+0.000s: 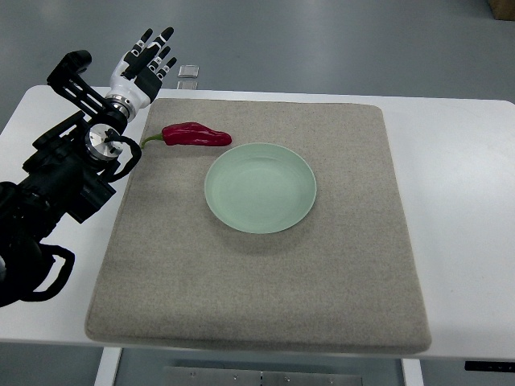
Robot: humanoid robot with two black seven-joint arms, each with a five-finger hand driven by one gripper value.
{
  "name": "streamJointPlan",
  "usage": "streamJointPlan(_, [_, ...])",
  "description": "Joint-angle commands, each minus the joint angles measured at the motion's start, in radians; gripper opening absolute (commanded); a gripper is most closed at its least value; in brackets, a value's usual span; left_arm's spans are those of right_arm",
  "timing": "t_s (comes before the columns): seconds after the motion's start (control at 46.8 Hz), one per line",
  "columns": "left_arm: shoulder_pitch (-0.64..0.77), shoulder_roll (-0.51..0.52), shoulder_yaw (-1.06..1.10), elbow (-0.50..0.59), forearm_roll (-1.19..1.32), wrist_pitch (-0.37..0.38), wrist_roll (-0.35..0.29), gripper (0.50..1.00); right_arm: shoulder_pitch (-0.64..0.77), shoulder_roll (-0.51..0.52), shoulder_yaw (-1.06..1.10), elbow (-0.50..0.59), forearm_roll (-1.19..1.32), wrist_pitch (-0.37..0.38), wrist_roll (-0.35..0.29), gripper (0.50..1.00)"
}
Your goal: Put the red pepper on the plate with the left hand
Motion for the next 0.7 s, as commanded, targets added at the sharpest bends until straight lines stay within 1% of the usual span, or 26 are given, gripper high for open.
streamJointPlan(0.0, [-0.001,0.005,0.002,-0.01,0.001,0.002,0.003,0.988,0.0,0.0,0.0,0.0,0.0,0.0,0.0,0.932])
streamJointPlan(0.256, [-0.009,0.011,0.003,-0.012,0.071,0.002,0.01,0.981,0.0,0.0,0.001,0.0,0.0,0.0,0.0,0.932])
streamJointPlan(0.491, [-0.017,0.017,0.003,-0.013,0.25,0.004,0.01,0.981,0.0,0.0,0.001,0.0,0.0,0.0,0.0,0.932])
streamJointPlan(0.683, [-0.029,0.037,0.003,-0.032,0.464,0.002,0.01,0.981,0.0,0.0,0.0,0.0,0.0,0.0,0.0,0.932])
